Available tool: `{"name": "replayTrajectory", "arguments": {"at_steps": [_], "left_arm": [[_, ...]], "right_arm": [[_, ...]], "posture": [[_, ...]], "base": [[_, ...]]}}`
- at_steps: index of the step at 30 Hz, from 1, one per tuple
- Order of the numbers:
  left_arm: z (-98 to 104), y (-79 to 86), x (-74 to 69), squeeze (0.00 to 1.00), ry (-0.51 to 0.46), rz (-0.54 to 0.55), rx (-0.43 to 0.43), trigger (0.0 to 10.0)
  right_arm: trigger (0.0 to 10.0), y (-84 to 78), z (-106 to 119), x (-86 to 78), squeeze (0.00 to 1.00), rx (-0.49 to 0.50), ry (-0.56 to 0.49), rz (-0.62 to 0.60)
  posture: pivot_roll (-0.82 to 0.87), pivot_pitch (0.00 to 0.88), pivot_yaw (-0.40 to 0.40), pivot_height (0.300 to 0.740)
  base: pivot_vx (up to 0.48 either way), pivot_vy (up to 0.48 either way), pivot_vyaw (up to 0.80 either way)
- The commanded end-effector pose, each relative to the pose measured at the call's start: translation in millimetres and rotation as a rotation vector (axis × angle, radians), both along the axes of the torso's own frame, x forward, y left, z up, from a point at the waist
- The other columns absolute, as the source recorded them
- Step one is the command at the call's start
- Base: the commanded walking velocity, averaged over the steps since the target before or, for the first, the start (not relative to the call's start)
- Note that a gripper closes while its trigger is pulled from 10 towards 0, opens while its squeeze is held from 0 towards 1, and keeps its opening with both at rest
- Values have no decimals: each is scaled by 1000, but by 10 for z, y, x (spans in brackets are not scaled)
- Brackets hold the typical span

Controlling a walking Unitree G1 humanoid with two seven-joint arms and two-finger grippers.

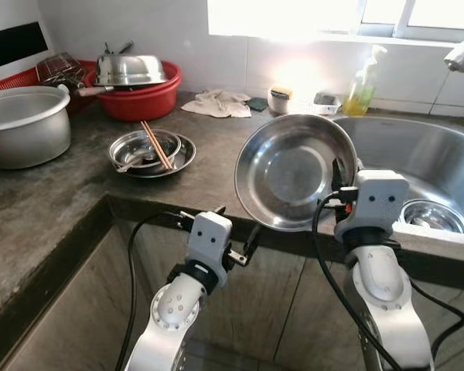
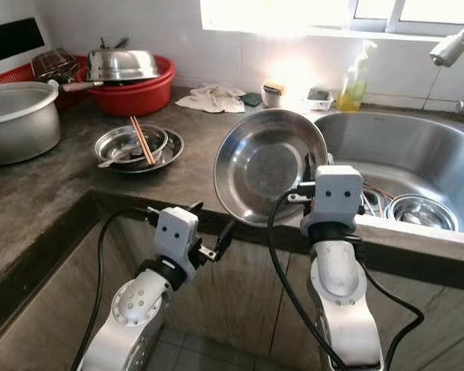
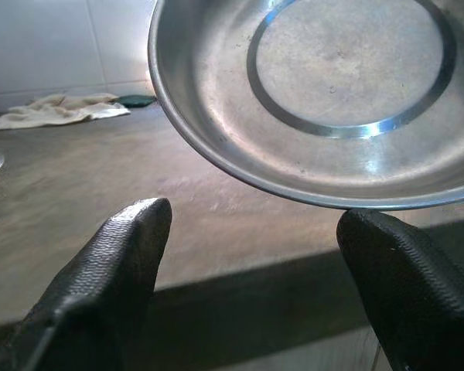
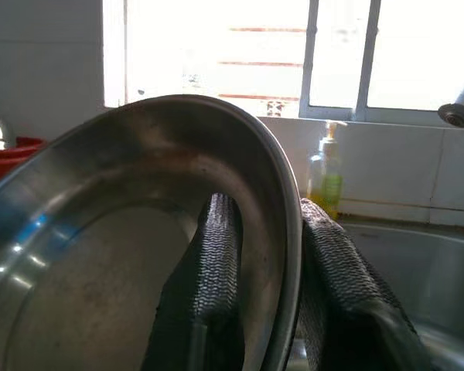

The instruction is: Kitchen organization

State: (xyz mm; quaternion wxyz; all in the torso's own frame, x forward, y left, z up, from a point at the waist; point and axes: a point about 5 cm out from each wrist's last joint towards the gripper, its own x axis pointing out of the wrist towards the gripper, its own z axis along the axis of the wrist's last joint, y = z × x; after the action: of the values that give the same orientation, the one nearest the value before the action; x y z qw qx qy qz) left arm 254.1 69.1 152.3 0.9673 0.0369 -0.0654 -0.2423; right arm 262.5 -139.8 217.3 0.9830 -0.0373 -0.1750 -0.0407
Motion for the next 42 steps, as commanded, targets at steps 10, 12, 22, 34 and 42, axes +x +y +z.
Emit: {"name": "replayTrajectory", "arguments": {"at_steps": [10, 12, 22, 34, 42], "left_arm": [[55, -36, 11, 0, -51, -5, 26, 10000], [48, -39, 15, 0, -49, -9, 29, 10000], [41, -61, 16, 0, -51, -16, 32, 10000], [46, -45, 44, 0, -29, 12, -2, 10000], [9, -38, 23, 0, -19, 33, -5, 10000]], "right_arm": [[10000, 30, -11, 31, 0, -2, 28, 30], [10000, 31, -3, 33, 0, -3, 26, 31], [10000, 30, 91, 55, 0, -9, -3, 34], [10000, -38, 301, 199, 0, -25, 2, 71], [10000, -303, 370, 458, 0, -8, 71, 12]], "posture": [[34, 31, -23, 740], [34, 31, -23, 740], [29, 18, -23, 740], [29, 32, -30, 740], [31, 37, -43, 740]], "base": [[78, -113, -320], [244, -412, -800], [258, -399, -720], [298, -160, 0], [0, 0, 0]]}}
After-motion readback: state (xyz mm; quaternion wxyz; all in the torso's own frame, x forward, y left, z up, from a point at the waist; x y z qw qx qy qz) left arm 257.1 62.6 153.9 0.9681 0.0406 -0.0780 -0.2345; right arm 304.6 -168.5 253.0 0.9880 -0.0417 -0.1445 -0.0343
